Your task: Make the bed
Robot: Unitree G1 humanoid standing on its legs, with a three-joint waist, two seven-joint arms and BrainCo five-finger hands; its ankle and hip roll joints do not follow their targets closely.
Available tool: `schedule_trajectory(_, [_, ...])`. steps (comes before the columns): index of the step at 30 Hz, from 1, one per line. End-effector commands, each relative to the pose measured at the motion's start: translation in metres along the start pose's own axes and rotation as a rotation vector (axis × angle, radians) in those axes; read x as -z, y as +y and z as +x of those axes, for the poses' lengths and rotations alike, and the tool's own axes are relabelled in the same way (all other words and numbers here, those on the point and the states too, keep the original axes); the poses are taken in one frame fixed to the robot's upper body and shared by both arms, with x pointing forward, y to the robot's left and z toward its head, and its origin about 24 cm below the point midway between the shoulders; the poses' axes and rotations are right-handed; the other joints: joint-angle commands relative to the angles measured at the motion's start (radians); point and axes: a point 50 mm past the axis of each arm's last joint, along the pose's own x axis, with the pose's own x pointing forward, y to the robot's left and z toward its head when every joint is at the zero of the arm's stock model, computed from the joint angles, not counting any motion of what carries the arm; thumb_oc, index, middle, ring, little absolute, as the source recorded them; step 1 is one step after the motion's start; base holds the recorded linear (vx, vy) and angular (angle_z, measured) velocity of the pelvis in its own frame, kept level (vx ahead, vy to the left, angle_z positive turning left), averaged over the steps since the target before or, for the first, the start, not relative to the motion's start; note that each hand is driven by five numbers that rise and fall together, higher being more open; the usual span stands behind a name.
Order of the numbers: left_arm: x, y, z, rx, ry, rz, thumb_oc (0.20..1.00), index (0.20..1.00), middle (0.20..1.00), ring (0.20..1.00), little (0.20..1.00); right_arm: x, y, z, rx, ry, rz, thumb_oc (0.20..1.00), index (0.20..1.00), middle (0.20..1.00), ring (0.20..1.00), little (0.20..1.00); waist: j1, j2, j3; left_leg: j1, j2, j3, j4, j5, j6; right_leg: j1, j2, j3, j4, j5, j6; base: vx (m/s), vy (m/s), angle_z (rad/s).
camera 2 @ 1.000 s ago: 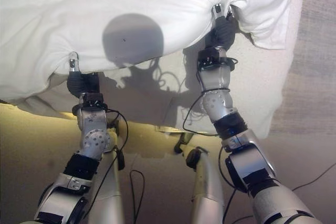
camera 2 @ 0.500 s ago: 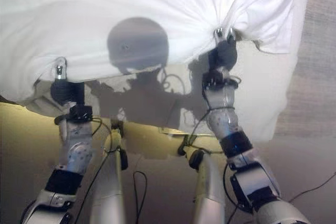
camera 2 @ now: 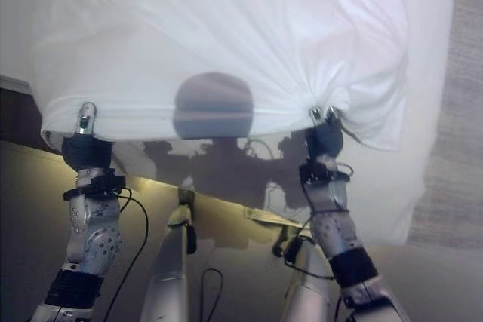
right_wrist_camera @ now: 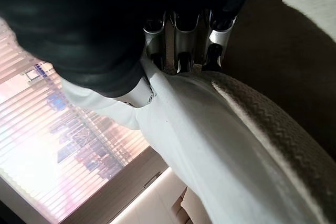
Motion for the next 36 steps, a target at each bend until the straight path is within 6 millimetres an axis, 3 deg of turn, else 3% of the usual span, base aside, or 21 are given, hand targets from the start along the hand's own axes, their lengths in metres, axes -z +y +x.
schedule_trajectory(1, [-0.076, 0.020, 0.017, -0.039, -0.340, 0.094, 0.200, 0.200, 0.200, 0.200, 0.200, -0.077, -0.045, -0.012, 0.144, -0.297, -0.102, 0.200, 0.200, 0.200, 0.200, 0.200, -0.005, 0.066, -0.047, -0.009, -0.020, -0.032, 0.099, -0.170, 0.038, 0.021, -0.073, 0.042, -0.222, 0.342, 0.034, 0.01, 0.474, 0.01])
schedule_trajectory(3, [-0.081, 0.018, 0.018, -0.014, -0.346, 0.131, 0.200, 0.200, 0.200, 0.200, 0.200, -0.071, -0.041, -0.012, 0.127, -0.275, -0.095, 0.200, 0.200, 0.200, 0.200, 0.200, 0.018, 0.065, -0.052, 0.002, -0.044, 0.026, 0.125, -0.193, 0.078, 0.012, -0.075, -0.022, -0.052, 0.318, 0.025, -0.05, 0.485, 0.03])
schedule_trajectory(5, [-0.085, 0.023, 0.016, -0.020, -0.345, 0.149, 0.200, 0.200, 0.200, 0.200, 0.200, -0.065, -0.043, -0.013, 0.122, -0.251, -0.075, 0.200, 0.200, 0.200, 0.200, 0.200, 0.019, 0.051, -0.052, 0.014, -0.077, 0.084, 0.119, -0.184, 0.111, -0.006, 0.031, -0.083, 0.060, 0.230, -0.004, -0.08, 0.379, -0.17])
schedule_trajectory(6, [-0.085, 0.024, 0.016, -0.021, -0.344, 0.151, 0.200, 0.200, 0.200, 0.200, 0.200, -0.064, -0.043, -0.013, 0.120, -0.248, -0.073, 0.200, 0.200, 0.200, 0.200, 0.200, 0.019, 0.049, -0.053, 0.016, -0.072, 0.085, 0.119, -0.188, 0.109, -0.006, 0.035, -0.084, 0.063, 0.221, -0.009, 0.00, 0.351, -0.29])
schedule_trajectory(7, [-0.083, 0.032, 0.008, -0.047, -0.318, 0.169, 0.200, 0.200, 0.200, 0.200, 0.200, -0.055, -0.044, -0.017, 0.099, -0.203, -0.073, 0.200, 0.200, 0.200, 0.200, 0.200, 0.033, 0.041, -0.066, 0.066, -0.094, 0.125, 0.055, -0.175, 0.128, -0.011, 0.165, -0.167, 0.026, 0.134, -0.032, 0.09, 0.238, -0.29])
schedule_trajectory(8, [-0.081, 0.038, 0.002, -0.077, -0.301, 0.199, 0.200, 0.200, 0.200, 0.200, 0.200, -0.048, -0.046, -0.022, 0.094, -0.167, -0.086, 0.200, 0.200, 0.200, 0.200, 0.200, 0.044, 0.033, -0.075, 0.111, -0.098, 0.144, 0.019, -0.177, 0.127, 0.015, 0.215, -0.188, -0.030, 0.107, -0.051, 0.09, 0.255, -0.42])
schedule_trajectory(9, [-0.081, 0.038, 0.001, -0.078, -0.300, 0.200, 0.200, 0.200, 0.200, 0.200, 0.200, -0.047, -0.046, -0.022, 0.094, -0.166, -0.086, 0.200, 0.200, 0.200, 0.200, 0.200, 0.045, 0.033, -0.073, 0.116, -0.097, 0.144, 0.016, -0.176, 0.126, 0.020, 0.218, -0.188, -0.035, 0.109, -0.052, 0.09, 0.227, -0.66])
schedule_trajectory(10, [-0.079, 0.041, -0.002, -0.095, -0.302, 0.158, 0.200, 0.200, 0.200, 0.200, 0.200, -0.044, -0.047, -0.025, 0.082, -0.134, -0.079, 0.200, 0.200, 0.200, 0.200, 0.200, 0.078, 0.053, -0.067, 0.191, -0.084, 0.164, -0.021, -0.176, 0.111, 0.036, 0.198, -0.190, -0.089, 0.055, -0.140, 0.03, 0.150, -0.78])
schedule_trajectory(12, [-0.074, 0.043, -0.010, -0.118, -0.292, 0.139, 0.200, 0.200, 0.200, 0.200, 0.200, -0.043, -0.045, -0.022, 0.054, -0.120, -0.099, 0.200, 0.200, 0.200, 0.200, 0.200, 0.085, 0.073, -0.048, 0.206, -0.060, 0.155, 0.040, -0.197, 0.086, 0.046, 0.224, -0.167, -0.083, 0.029, -0.163, 0.01, 0.142, -1.09])
schedule_trajectory(15, [-0.071, 0.041, -0.014, -0.129, -0.295, 0.124, 0.200, 0.200, 0.200, 0.200, 0.200, -0.038, -0.038, -0.011, 0.035, -0.101, -0.117, 0.200, 0.200, 0.200, 0.200, 0.200, 0.121, 0.081, -0.023, 0.180, -0.076, 0.056, 0.157, -0.228, 0.063, 0.060, 0.222, -0.132, -0.071, 0.020, -0.166, -0.02, 0.180, -0.65])
schedule_trajectory(17, [-0.071, 0.043, -0.019, -0.154, -0.296, 0.122, 0.200, 0.200, 0.200, 0.200, 0.200, -0.041, -0.051, -0.016, 0.098, -0.101, -0.128, 0.200, 0.200, 0.200, 0.200, 0.200, 0.074, 0.097, -0.028, 0.242, 0.163, 0.045, 0.004, -0.099, 0.010, 0.084, 0.135, -0.116, -0.066, 0.034, -0.117, 0.04, 0.458, -0.06])
schedule_trajectory(18, [-0.070, 0.041, -0.018, -0.140, -0.292, 0.118, 0.200, 0.200, 0.200, 0.200, 0.200, -0.037, -0.052, -0.019, 0.113, -0.085, -0.120, 0.200, 0.200, 0.200, 0.200, 0.200, 0.072, 0.102, -0.027, 0.264, 0.186, 0.020, -0.098, -0.038, -0.004, 0.097, 0.123, -0.103, -0.086, 0.047, -0.104, 0.07, 0.521, 0.66])
schedule_trajectory(20, [-0.071, 0.038, -0.016, -0.131, -0.302, 0.112, 0.200, 0.200, 0.200, 0.200, 0.200, -0.039, -0.055, -0.023, 0.127, -0.084, -0.134, 0.200, 0.200, 0.200, 0.200, 0.200, 0.080, 0.100, -0.023, 0.299, 0.167, -0.077, -0.238, 0.031, -0.029, 0.113, 0.107, -0.065, -0.097, 0.063, -0.089, 0.02, 0.516, 0.48])
schedule_trajectory(21, [-0.063, 0.029, -0.014, -0.111, -0.290, 0.025, 0.200, 0.200, 0.200, 0.200, 0.200, -0.043, -0.061, -0.031, 0.159, -0.085, -0.155, 0.200, 0.200, 0.200, 0.200, 0.200, 0.046, 0.110, -0.023, 0.334, 0.159, -0.057, -0.295, 0.023, -0.041, 0.122, 0.055, -0.052, -0.086, 0.093, -0.066, 0.00, 0.449, 0.12])
schedule_trajectory(22, [-0.062, 0.029, -0.014, -0.111, -0.288, 0.022, 0.200, 0.200, 0.200, 0.200, 0.200, -0.043, -0.062, -0.031, 0.160, -0.085, -0.157, 0.200, 0.200, 0.200, 0.200, 0.200, 0.045, 0.109, -0.023, 0.338, 0.155, -0.056, -0.300, 0.025, -0.040, 0.123, 0.051, -0.051, -0.086, 0.094, -0.063, -0.02, 0.434, 0.29])
schedule_trajectory(25, [-0.060, 0.013, -0.015, 0.003, -0.255, 0.056, 0.200, 0.200, 0.200, 0.200, 0.200, -0.055, -0.074, -0.041, 0.214, -0.106, -0.218, 0.200, 0.200, 0.200, 0.200, 0.200, 0.024, 0.099, -0.022, 0.258, 0.044, -0.065, -0.154, -0.045, -0.009, 0.149, -0.028, -0.006, -0.135, 0.168, -0.043, -0.01, 0.350, 0.58])
schedule_trajectory(29, [-0.056, 0.018, -0.016, 0.011, -0.210, 0.115, 0.200, 0.200, 0.200, 0.200, 0.200, -0.052, -0.074, -0.046, 0.231, -0.114, -0.205, 0.200, 0.200, 0.200, 0.200, 0.200, 0.009, 0.089, -0.023, 0.241, -0.026, -0.035, -0.060, -0.131, 0.039, 0.182, -0.103, -0.006, -0.180, 0.293, -0.001, 0.04, 0.378, 0.29])
schedule_trajectory(31, [-0.064, 0.025, -0.016, -0.005, -0.211, 0.197, 0.200, 0.200, 0.200, 0.200, 0.200, -0.047, -0.071, -0.047, 0.217, -0.100, -0.198, 0.200, 0.200, 0.200, 0.200, 0.200, 0.038, 0.083, -0.023, 0.241, -0.037, 0.039, -0.031, -0.159, 0.073, 0.178, -0.146, -0.115, -0.084, 0.320, 0.003, -0.01, 0.452, -0.26])
schedule_trajectory(32, [-0.067, 0.025, -0.015, 0.005, -0.215, 0.215, 0.200, 0.200, 0.200, 0.200, 0.200, -0.045, -0.072, -0.047, 0.222, -0.092, -0.193, 0.200, 0.200, 0.200, 0.200, 0.200, 0.035, 0.080, -0.022, 0.237, -0.046, 0.049, -0.024, -0.159, 0.085, 0.176, -0.122, -0.126, -0.053, 0.300, -0.001, -0.07, 0.404, -0.56])
schedule_trajectory(35, [-0.072, 0.036, -0.022, -0.028, -0.205, 0.251, 0.200, 0.200, 0.200, 0.200, 0.200, -0.037, -0.076, -0.053, 0.193, -0.038, -0.211, 0.200, 0.200, 0.200, 0.200, 0.200, 0.046, 0.053, -0.023, 0.278, -0.107, 0.106, -0.097, -0.131, 0.125, 0.117, 0.146, -0.209, 0.017, 0.178, -0.024, -0.02, 0.365, -0.59])
schedule_trajectory(36, [-0.071, 0.038, -0.024, -0.044, -0.206, 0.259, 0.200, 0.200, 0.200, 0.200, 0.200, -0.037, -0.077, -0.056, 0.182, -0.031, -0.222, 0.200, 0.200, 0.200, 0.200, 0.200, 0.043, 0.047, -0.026, 0.303, -0.125, 0.109, -0.109, -0.139, 0.131, 0.098, 0.191, -0.208, 0.001, 0.156, -0.025, 0.08, 0.260, -0.77])
